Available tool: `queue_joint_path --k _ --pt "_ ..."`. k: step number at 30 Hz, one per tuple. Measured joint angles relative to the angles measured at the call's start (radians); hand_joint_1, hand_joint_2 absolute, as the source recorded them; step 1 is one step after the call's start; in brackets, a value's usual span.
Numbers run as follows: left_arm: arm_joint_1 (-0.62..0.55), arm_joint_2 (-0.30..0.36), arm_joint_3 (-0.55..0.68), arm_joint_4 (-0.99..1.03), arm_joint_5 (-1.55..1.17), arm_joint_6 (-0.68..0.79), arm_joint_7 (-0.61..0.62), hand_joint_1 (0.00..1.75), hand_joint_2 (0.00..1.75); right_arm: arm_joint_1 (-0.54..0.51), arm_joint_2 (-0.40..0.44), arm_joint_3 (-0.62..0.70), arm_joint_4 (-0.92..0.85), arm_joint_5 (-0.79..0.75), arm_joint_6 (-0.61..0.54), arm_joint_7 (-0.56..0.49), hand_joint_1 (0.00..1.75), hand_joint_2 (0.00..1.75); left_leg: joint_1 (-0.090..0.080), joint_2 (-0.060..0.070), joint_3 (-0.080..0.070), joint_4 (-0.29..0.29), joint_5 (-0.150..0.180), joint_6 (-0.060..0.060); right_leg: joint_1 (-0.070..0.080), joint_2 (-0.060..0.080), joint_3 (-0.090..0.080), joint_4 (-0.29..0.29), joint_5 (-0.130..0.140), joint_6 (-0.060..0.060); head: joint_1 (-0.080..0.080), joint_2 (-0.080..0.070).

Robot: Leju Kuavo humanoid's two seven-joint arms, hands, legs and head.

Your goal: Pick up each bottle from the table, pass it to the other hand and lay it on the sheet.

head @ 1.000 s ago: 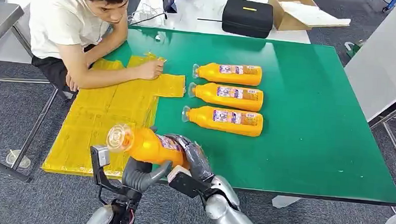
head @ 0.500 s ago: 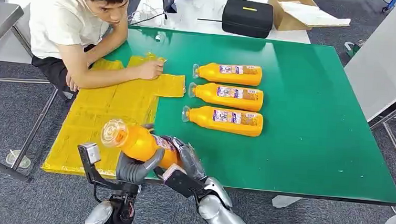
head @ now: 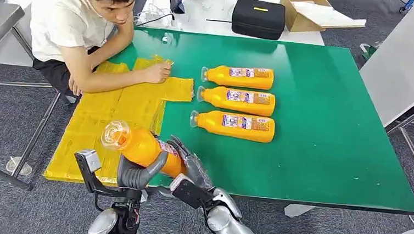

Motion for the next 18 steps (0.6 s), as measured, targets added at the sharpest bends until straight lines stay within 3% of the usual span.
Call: queue_joint_path --k 8,14,18 --pt "0.019 0.003 0.041 -0.063 -0.067 0.098 -0.038 1.75 1.75 0.070 -0.027 -0.028 -0.048 -0.005 -0.047 -0.021 0.00 1.75 0.000 0.000 0.000 0.000 0.000 0.000 0.000 0.000 0.000 0.000 0.000 0.000 0.000 0.000" --pt "0.047 0.020 0.087 -0.109 -0.557 0.408 -0.013 1.75 1.75 0.231 -0.075 -0.152 -0.180 0.021 -0.218 -0.089 0.00 1.75 0.000 -0.001 -0.002 0.000 -0.001 0.000 0.000 -0.001 -0.001 0.000 -0.001 0.000 0.000 0.000" --pt "0.051 0.052 0.108 -0.109 -0.839 0.462 0.091 1.75 1.75 0.294 -0.083 -0.274 -0.289 0.029 -0.303 -0.132 0.00 1.75 0.000 -0.001 -0.001 0.000 -0.001 0.000 0.000 -0.001 -0.001 0.000 -0.001 0.000 0.000 0.000"
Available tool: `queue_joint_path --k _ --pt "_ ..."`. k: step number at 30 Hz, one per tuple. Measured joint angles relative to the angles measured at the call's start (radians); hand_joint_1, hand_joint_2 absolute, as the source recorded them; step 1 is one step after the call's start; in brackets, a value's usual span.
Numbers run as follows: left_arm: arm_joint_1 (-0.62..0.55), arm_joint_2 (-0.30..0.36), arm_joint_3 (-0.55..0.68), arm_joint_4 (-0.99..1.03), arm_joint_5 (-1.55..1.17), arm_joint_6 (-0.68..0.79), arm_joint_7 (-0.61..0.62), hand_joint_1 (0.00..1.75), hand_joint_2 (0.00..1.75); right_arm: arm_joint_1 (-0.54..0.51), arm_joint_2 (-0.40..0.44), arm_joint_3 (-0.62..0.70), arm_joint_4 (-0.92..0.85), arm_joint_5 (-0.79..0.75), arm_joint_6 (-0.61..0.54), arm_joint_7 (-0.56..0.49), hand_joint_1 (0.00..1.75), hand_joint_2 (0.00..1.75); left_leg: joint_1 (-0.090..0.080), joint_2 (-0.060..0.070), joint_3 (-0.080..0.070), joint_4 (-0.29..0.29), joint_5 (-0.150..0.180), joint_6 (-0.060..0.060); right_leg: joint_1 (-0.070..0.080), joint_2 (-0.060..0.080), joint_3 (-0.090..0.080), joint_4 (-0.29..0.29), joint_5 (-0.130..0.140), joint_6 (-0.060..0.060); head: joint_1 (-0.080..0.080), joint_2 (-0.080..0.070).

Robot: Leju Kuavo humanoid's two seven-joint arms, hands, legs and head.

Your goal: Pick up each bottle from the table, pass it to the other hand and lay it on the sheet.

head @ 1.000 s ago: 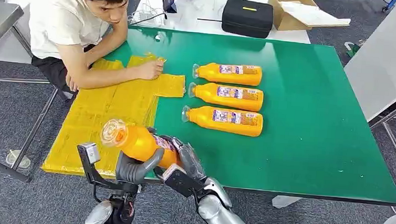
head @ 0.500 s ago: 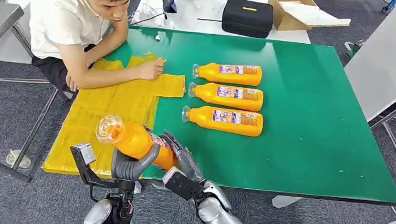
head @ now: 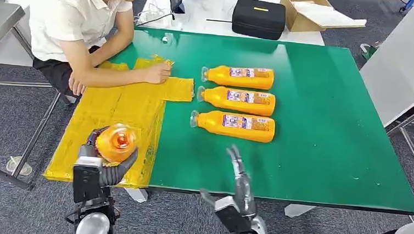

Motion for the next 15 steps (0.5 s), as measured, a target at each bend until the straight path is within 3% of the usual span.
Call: queue_joint_path --k 8,15 --pt "-0.051 0.075 0.041 0.074 -0.475 -0.014 0.283 1.75 1.75 0.047 0.008 -0.147 -0.127 -0.028 0.023 -0.008 0.00 1.75 0.000 0.000 0.001 0.000 0.001 -0.001 0.000 0.000 0.000 0.000 0.001 0.000 0.000 0.000" --pt "-0.152 0.143 0.035 0.228 -0.631 -0.139 0.300 1.75 1.75 0.045 0.018 -0.157 -0.138 -0.071 0.045 -0.008 0.00 1.75 0.000 0.000 0.001 0.000 0.002 -0.001 0.000 0.000 0.000 0.000 0.001 0.000 0.000 0.000"
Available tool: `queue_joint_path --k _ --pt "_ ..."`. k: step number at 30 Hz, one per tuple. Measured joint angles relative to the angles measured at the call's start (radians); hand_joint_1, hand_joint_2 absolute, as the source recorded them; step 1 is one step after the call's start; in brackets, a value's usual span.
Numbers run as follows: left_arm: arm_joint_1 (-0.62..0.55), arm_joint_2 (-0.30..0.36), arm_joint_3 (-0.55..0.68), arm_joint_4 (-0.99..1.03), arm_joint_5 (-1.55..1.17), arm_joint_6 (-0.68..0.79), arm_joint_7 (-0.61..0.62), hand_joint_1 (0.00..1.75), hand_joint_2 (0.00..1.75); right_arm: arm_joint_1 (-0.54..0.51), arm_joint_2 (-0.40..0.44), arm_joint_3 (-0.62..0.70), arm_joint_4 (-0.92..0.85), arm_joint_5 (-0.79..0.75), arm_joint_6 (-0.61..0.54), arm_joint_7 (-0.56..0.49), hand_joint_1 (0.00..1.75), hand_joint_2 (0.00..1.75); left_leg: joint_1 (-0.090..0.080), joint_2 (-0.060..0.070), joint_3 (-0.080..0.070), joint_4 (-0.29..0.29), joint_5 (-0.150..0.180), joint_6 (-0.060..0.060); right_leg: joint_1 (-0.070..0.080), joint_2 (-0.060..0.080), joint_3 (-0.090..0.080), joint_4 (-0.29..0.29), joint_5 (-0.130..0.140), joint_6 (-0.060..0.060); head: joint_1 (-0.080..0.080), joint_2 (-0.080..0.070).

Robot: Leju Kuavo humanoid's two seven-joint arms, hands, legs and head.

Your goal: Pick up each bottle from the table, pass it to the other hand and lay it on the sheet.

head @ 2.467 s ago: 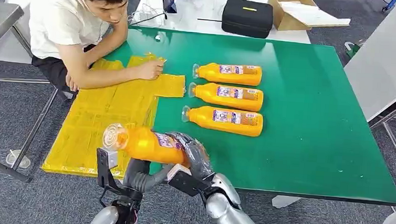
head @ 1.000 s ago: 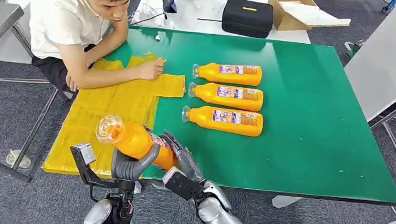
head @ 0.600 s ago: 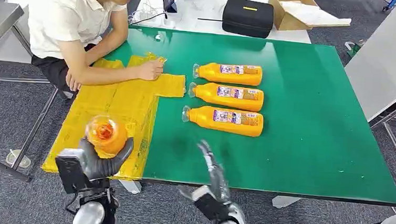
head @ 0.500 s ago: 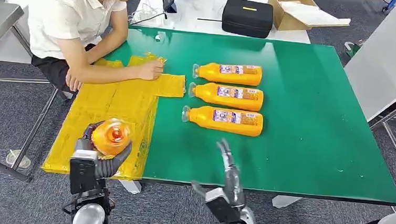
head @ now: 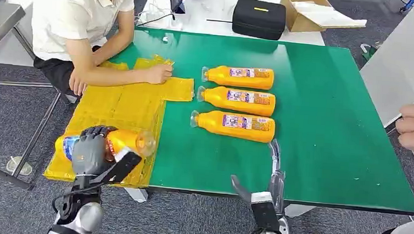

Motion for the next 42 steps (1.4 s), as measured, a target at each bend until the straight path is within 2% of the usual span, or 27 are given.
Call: queue_joint_path --k 7,8,10,11,12,13,14,20,27,33,42 --pt "-0.144 0.059 -0.045 0.254 -0.056 -0.098 -0.050 1.73 1.75 -0.023 0.000 0.063 0.011 -0.046 -0.004 0.000 0.00 1.75 0.000 0.000 0.000 0.000 0.001 0.000 0.000 0.000 0.000 0.000 0.000 0.000 0.000 0.000" --pt "-0.155 0.062 -0.051 0.273 -0.057 -0.099 -0.051 1.57 1.75 -0.024 0.000 0.067 0.013 -0.047 -0.004 0.000 0.00 1.75 0.000 0.000 0.000 0.000 0.001 0.000 0.000 0.000 0.000 0.000 0.000 0.000 0.000 0.000" --pt "-0.170 0.069 -0.056 0.304 -0.059 -0.101 -0.052 1.54 1.75 -0.024 0.000 0.074 0.015 -0.048 -0.004 0.000 0.00 1.75 0.000 0.000 0.000 0.000 0.001 0.000 0.000 0.000 0.000 0.000 0.000 0.000 0.000 0.000" --pt "-0.179 0.071 -0.058 0.317 -0.066 -0.108 -0.054 0.82 1.75 -0.025 0.000 0.078 0.017 -0.049 -0.004 0.000 0.00 1.75 0.000 0.000 0.000 0.000 0.001 0.000 0.000 0.000 0.000 0.000 0.000 0.000 0.000 0.000" --pt "-0.191 0.075 -0.065 0.331 -0.076 -0.121 -0.054 0.31 1.75 -0.028 0.000 0.081 0.019 -0.054 -0.004 0.000 0.00 1.75 0.000 0.000 0.000 0.000 0.001 0.000 0.000 0.000 0.000 0.000 0.000 0.000 0.000 0.000" --pt "-0.204 0.079 -0.075 0.348 -0.084 -0.145 -0.056 0.09 1.75 -0.030 0.000 0.084 0.022 -0.058 -0.003 0.000 0.00 1.75 0.000 0.000 0.000 0.000 0.001 0.000 0.000 0.000 0.000 0.000 0.000 0.000 0.000 0.000" --pt "-0.219 0.083 -0.083 0.366 -0.085 -0.172 -0.063 0.00 1.75 -0.033 0.000 0.087 0.025 -0.062 -0.002 0.000 0.00 1.75 0.000 0.000 0.000 0.000 0.001 0.000 0.000 0.000 0.000 0.000 0.000 0.000 0.000 0.000" --pt "-0.314 0.097 -0.113 0.459 -0.041 -0.338 -0.113 0.00 1.75 -0.043 -0.004 0.104 0.045 -0.086 -0.004 0.000 0.00 1.75 0.000 -0.005 0.002 0.000 0.002 -0.001 0.000 -0.004 0.004 0.000 0.000 0.000 0.000 0.000" --pt "-0.363 0.100 -0.124 0.513 -0.019 -0.403 -0.116 0.00 1.75 -0.049 -0.006 0.108 0.061 -0.088 -0.006 0.000 0.00 1.75 0.000 -0.005 0.005 -0.001 0.005 0.000 0.000 -0.005 0.007 0.000 0.001 -0.001 0.000 0.000" --pt "-0.425 0.106 -0.137 0.567 0.021 -0.545 -0.099 0.00 1.75 -0.062 -0.007 0.116 0.080 -0.090 -0.019 0.000 0.00 1.75 0.000 -0.005 0.009 -0.001 0.005 0.000 0.000 -0.005 0.011 0.000 0.002 -0.002 0.000 0.000" --pt "-0.461 0.117 -0.156 0.596 0.042 -0.604 -0.091 0.00 1.75 -0.075 -0.008 0.128 0.109 -0.090 -0.025 0.000 0.00 1.75 0.000 -0.005 0.011 -0.001 0.005 0.000 0.000 -0.005 0.012 0.000 0.002 -0.002 0.000 0.000"
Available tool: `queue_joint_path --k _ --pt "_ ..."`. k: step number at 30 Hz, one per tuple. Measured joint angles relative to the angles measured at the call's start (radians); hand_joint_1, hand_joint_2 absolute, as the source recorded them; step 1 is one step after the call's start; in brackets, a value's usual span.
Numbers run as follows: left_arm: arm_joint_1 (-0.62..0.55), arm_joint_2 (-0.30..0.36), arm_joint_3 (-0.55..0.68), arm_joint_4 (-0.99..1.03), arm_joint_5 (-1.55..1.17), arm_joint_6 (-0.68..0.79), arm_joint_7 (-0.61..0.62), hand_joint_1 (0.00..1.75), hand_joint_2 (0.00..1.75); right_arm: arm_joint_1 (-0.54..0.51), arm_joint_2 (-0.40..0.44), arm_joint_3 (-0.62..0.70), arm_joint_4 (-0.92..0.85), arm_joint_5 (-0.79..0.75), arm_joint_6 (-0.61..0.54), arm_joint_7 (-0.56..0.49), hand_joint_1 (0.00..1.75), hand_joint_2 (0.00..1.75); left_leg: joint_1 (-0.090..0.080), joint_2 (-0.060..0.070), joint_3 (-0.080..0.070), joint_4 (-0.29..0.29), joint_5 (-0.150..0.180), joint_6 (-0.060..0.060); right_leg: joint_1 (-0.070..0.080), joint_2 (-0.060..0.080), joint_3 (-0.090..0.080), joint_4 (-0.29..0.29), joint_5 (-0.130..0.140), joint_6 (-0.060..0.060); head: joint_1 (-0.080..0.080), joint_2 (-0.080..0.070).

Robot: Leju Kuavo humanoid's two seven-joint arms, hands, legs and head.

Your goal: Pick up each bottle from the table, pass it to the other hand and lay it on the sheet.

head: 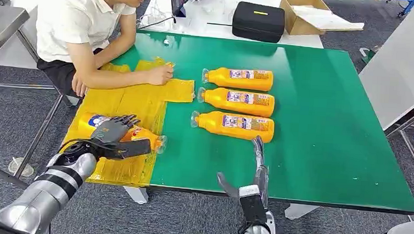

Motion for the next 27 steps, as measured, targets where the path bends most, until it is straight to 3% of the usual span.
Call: queue_joint_path --k 19,27 --pt "0.081 0.063 -0.051 -0.148 0.117 0.073 -0.037 0.00 1.75 -0.001 -0.010 0.025 0.027 -0.003 -0.031 0.000 0.00 1.75 0.000 0.001 -0.004 0.000 0.000 0.000 0.000 0.000 -0.004 0.000 0.000 0.000 0.000 0.000" --pt "0.188 0.133 -0.085 -0.392 0.178 0.083 -0.030 0.00 1.75 0.007 -0.019 0.026 0.027 0.010 -0.055 0.000 0.00 1.75 0.000 0.002 -0.009 0.000 0.000 0.000 0.000 0.001 -0.010 0.000 0.000 0.000 0.000 0.000"
